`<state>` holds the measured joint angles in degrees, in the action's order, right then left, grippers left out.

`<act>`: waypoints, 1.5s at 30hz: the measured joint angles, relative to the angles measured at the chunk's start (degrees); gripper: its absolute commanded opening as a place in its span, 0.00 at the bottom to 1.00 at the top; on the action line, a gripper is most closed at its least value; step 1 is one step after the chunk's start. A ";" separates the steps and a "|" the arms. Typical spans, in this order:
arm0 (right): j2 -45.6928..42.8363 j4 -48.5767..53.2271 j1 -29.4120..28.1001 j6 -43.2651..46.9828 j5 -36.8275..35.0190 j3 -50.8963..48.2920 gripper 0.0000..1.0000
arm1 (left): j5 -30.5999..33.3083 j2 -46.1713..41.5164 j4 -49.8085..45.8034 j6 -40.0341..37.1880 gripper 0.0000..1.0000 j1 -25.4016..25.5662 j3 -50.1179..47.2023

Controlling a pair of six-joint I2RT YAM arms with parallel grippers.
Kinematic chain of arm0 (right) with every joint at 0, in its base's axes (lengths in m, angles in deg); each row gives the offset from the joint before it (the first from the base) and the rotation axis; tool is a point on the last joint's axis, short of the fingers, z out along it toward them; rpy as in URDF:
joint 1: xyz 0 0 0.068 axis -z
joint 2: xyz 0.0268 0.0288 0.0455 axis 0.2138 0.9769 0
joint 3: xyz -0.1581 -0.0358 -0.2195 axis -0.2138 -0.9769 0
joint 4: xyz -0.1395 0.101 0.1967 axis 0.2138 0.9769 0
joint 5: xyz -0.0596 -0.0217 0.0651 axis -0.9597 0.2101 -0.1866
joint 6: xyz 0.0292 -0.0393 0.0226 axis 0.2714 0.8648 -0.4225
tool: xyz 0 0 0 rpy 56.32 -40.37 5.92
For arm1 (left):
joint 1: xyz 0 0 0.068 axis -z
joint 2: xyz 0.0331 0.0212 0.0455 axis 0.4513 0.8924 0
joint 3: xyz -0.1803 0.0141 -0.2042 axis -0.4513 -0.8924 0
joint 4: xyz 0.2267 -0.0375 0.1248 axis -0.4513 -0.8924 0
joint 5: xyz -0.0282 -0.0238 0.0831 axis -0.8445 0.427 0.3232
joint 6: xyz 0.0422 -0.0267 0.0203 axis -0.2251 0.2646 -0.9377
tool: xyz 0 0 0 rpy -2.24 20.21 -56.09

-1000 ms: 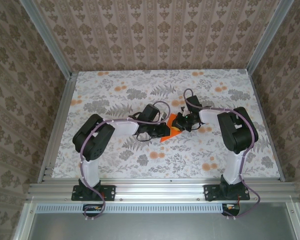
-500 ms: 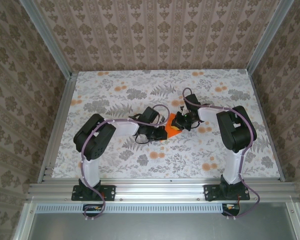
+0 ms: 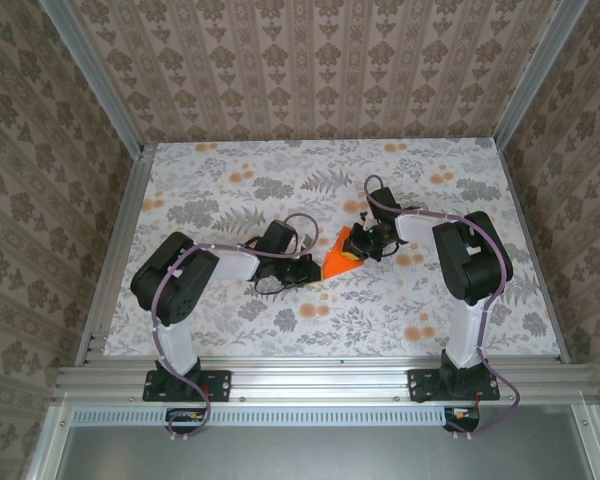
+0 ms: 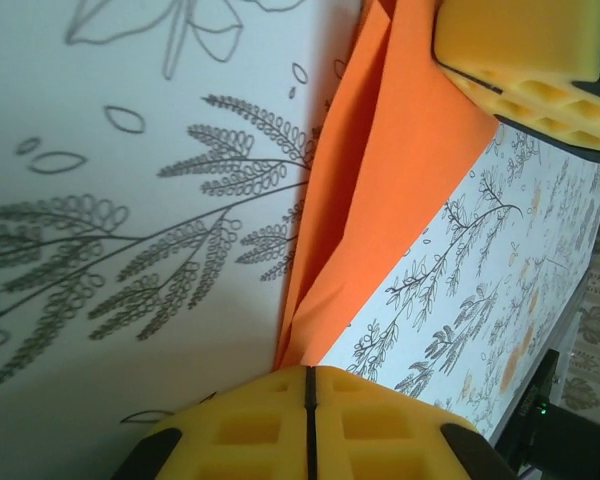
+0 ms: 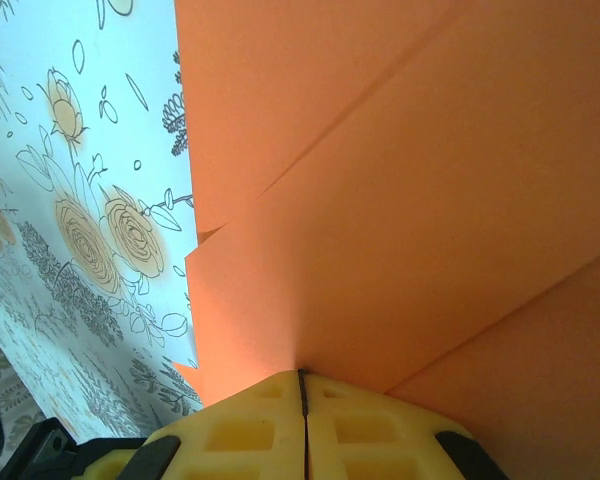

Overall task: Fold a paper plane with a square sheet of paper (pick it up from the middle)
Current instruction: Fourth fold the wing at the center of the table.

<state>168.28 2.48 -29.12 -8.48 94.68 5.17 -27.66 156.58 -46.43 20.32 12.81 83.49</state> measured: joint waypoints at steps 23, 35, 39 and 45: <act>0.63 0.57 0.00 0.02 0.04 0.44 0.08 | 4.79 7.30 -14.49 -1.42 0.08 3.04 16.17; 1.22 2.82 -0.15 0.00 -0.72 1.77 0.08 | 5.88 5.70 -10.71 -1.99 0.06 2.97 12.26; 1.22 3.28 -0.37 0.00 -1.36 2.03 0.08 | 5.38 3.56 -7.13 -1.84 0.06 2.25 7.93; 1.29 3.43 -0.37 0.00 -1.38 2.14 0.08 | 4.52 1.29 -3.87 -1.57 0.06 1.49 3.58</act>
<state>169.57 5.91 -29.49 -8.48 93.30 7.31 -23.14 157.87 -50.30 18.75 14.30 87.08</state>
